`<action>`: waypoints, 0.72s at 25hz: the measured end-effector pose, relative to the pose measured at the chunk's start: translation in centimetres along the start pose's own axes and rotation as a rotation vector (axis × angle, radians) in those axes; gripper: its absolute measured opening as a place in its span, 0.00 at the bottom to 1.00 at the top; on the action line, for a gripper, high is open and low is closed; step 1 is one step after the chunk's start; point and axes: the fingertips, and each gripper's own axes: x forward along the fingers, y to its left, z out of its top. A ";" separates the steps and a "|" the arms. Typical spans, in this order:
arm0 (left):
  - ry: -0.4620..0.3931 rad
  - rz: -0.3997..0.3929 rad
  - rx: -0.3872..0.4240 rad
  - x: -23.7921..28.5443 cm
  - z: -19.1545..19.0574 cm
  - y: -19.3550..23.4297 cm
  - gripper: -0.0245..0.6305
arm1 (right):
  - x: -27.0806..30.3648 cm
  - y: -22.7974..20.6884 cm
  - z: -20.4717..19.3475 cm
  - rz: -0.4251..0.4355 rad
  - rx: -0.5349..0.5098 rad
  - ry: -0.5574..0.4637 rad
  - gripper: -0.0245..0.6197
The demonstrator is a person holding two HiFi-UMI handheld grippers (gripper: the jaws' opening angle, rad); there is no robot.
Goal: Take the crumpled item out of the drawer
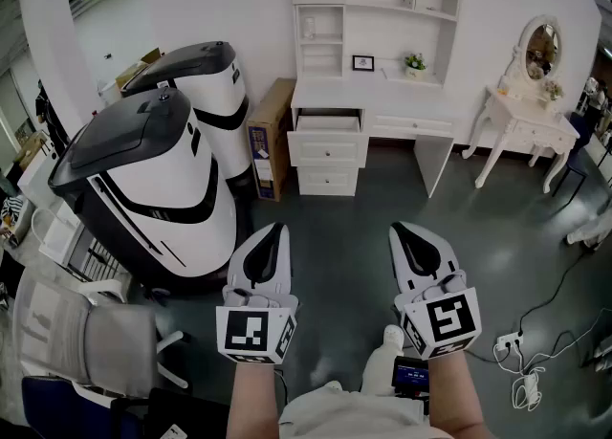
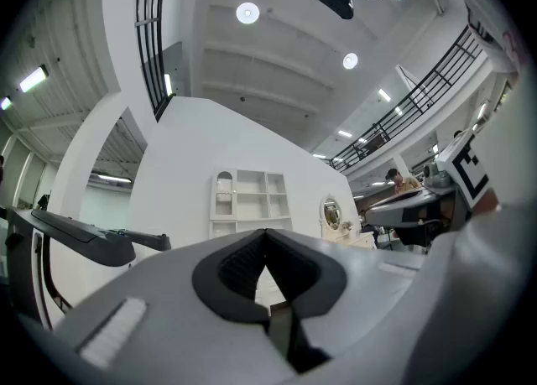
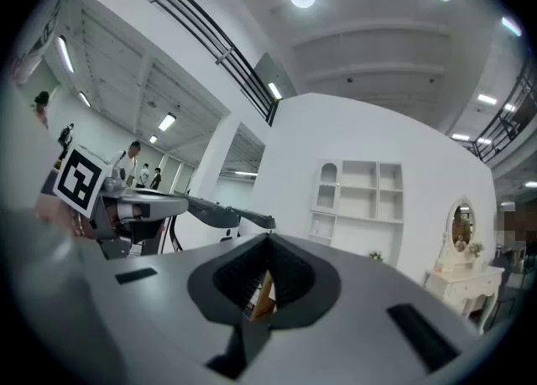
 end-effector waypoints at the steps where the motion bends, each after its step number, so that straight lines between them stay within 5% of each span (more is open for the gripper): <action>1: -0.001 0.003 -0.006 0.1 -0.1 0.3 0.05 | 0.3 -0.1 0.0 0.001 -0.004 0.001 0.05; 18: 0.037 0.016 -0.011 8.3 -3.5 3.6 0.05 | 8.2 -4.6 -3.0 -0.013 0.038 0.016 0.05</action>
